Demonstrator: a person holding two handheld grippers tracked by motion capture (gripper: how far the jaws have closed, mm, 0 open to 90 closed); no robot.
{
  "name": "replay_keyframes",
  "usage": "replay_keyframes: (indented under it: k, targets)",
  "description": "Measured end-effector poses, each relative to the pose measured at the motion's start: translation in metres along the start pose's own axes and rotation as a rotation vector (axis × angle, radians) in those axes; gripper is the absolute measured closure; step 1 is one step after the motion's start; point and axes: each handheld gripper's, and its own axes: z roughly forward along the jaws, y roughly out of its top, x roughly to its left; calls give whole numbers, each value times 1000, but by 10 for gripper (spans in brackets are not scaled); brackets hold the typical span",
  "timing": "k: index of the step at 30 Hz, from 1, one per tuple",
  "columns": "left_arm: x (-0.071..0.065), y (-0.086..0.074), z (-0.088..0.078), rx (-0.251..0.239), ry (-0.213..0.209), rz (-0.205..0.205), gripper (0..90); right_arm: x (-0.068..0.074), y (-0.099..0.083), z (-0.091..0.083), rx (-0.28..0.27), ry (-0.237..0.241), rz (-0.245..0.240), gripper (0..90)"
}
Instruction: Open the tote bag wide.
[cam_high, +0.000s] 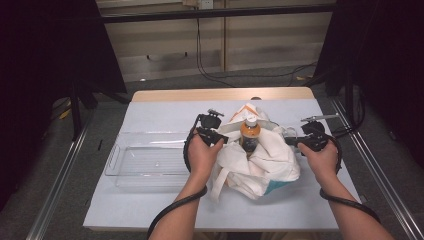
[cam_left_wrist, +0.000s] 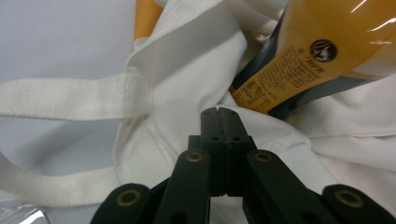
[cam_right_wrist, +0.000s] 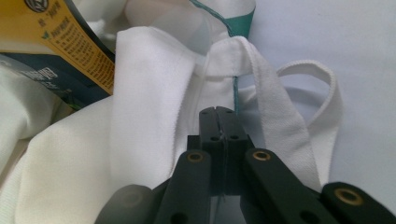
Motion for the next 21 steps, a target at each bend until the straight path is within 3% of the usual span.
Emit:
replay_keyframes:
  k: [8, 16, 21]
  targets:
    - [-8, -3, -10, -25, -8, 11, 900, 7, 9, -8, -1, -1, -30, 900]
    - [-17, -12, -5, -30, -48, 8, 900, 14, 9, -13, -19, 12, -45, 900]
    - [-23, -10, -7, -24, -61, 16, 900, 16, 10, -18, -19, 19, -49, 900]
